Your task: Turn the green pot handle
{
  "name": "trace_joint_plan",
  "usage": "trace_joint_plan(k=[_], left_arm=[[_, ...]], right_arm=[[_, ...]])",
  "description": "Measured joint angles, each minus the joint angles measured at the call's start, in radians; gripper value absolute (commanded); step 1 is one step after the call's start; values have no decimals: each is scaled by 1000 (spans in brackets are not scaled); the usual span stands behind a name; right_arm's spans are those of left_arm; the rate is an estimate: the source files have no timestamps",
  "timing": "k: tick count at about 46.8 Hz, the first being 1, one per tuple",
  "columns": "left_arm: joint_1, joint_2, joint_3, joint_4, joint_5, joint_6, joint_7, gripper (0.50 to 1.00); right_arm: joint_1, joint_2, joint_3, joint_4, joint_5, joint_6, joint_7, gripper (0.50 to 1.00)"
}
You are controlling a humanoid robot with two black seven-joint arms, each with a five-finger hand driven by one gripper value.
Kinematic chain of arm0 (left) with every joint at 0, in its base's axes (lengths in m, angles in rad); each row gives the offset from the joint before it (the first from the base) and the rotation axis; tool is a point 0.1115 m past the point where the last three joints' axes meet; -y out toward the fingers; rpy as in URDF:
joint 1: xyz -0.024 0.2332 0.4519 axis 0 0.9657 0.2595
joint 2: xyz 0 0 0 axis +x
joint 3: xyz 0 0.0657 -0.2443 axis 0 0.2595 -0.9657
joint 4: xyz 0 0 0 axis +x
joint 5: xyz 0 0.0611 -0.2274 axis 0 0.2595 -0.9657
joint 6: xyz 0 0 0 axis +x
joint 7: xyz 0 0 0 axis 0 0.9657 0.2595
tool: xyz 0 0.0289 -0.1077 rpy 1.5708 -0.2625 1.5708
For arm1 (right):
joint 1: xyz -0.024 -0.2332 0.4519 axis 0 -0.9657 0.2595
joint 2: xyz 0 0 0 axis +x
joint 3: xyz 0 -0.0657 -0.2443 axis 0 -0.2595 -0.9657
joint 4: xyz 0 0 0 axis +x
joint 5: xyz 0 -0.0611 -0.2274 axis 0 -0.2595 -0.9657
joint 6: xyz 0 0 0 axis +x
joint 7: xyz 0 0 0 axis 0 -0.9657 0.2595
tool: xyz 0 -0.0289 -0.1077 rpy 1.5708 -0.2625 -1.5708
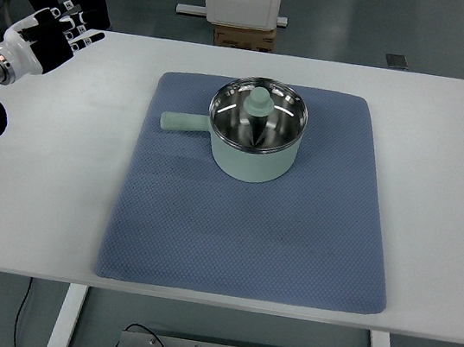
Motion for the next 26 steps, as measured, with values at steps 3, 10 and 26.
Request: trace_joint_plan(k=[3, 10, 26], left_arm=[[23, 1, -25, 0, -1, -1, -2, 1000], [51, 2, -63, -1, -1, 0, -2, 1000], [63, 0, -80, -1, -2, 1, -2, 1000]], right_arm=[[0, 0, 0, 0, 0, 0, 0, 1000], [0, 0, 0, 0, 0, 0, 0, 1000], [0, 0, 1, 4, 0, 0, 0, 1000]])
